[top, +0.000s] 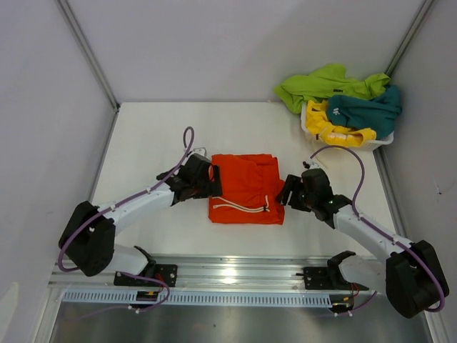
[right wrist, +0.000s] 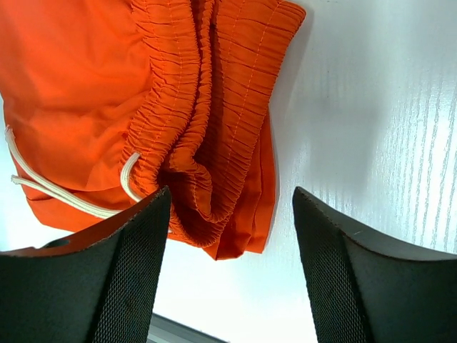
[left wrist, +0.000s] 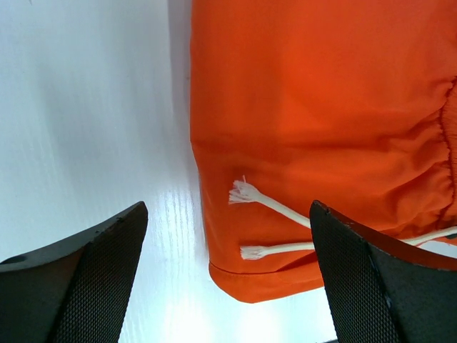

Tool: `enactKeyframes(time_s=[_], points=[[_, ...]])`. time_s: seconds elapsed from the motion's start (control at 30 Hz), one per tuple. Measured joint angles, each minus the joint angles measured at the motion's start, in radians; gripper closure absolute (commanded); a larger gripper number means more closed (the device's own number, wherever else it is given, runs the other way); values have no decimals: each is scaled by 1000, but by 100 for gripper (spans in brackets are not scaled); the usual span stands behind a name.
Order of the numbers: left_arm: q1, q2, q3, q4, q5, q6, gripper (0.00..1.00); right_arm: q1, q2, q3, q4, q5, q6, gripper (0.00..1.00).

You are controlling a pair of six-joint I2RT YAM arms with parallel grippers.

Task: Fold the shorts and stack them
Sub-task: Fold the shorts, then neatly place the folded shorts to the corner

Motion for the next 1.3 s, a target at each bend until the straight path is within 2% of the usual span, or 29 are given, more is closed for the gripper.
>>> enactKeyframes(time_s=[0.33,0.47,0.63,0.73,0.8,0.83,0.87,0.93,1.17,1.3], points=[[22,56,-61,168,42,-6,9,-2,-21,3,-12,-4,0,29],[22,112,-61,207,44,-6,14,-2,-41,3,-18,-4,-1,32],[23,184,-61,237,24,-9,26,-2,-65,3,-25,-4,-2,37],[26,220,-57,240,-10,-14,38,-2,-71,3,-29,-4,-3,38],[34,238,-42,249,-19,-18,52,-4,-73,3,-30,-6,-3,39],[41,253,-35,258,-21,-24,60,-4,-74,3,-30,-8,-3,39],[49,262,-29,268,-23,-28,78,-5,-76,3,-30,-10,-3,40],[63,277,-27,286,-22,-36,100,-5,-77,3,-30,-12,-4,40],[121,321,1,332,31,-37,100,-14,-80,3,-30,-30,-11,42],[204,354,26,362,112,-51,100,-20,-67,9,-29,-39,-15,42]])
